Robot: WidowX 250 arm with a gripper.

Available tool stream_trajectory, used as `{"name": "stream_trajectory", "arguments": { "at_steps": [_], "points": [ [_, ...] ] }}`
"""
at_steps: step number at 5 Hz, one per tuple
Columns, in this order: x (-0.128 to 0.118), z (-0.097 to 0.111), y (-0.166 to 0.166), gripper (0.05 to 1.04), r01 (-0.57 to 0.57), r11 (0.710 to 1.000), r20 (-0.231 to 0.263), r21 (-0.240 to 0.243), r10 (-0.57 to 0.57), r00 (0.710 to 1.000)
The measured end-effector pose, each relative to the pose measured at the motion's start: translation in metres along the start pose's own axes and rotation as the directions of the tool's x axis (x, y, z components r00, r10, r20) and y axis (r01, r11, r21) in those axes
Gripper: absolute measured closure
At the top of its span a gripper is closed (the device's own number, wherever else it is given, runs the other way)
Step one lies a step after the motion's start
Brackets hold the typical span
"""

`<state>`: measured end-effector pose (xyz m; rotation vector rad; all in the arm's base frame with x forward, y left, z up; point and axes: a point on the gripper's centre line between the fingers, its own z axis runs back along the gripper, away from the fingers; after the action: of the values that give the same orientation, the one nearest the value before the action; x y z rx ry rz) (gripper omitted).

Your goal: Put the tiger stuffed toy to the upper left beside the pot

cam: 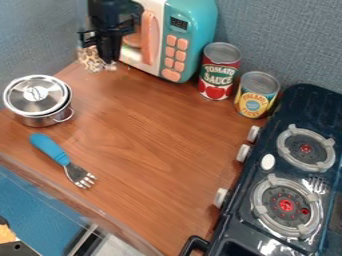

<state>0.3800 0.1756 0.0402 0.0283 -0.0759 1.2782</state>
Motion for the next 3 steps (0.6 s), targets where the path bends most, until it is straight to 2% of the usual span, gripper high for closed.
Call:
{"name": "stream_trajectory", "arguments": {
  "at_steps": [2, 3],
  "points": [
    [0.046, -0.035, 0.01, 0.982, -0.082, 0.996, -0.031, 0.019, 0.082, 0.996],
    [0.058, -0.051, 0.014, 0.95, -0.112, 0.993, -0.043, 0.034, 0.114, 0.993]
  ]
}}
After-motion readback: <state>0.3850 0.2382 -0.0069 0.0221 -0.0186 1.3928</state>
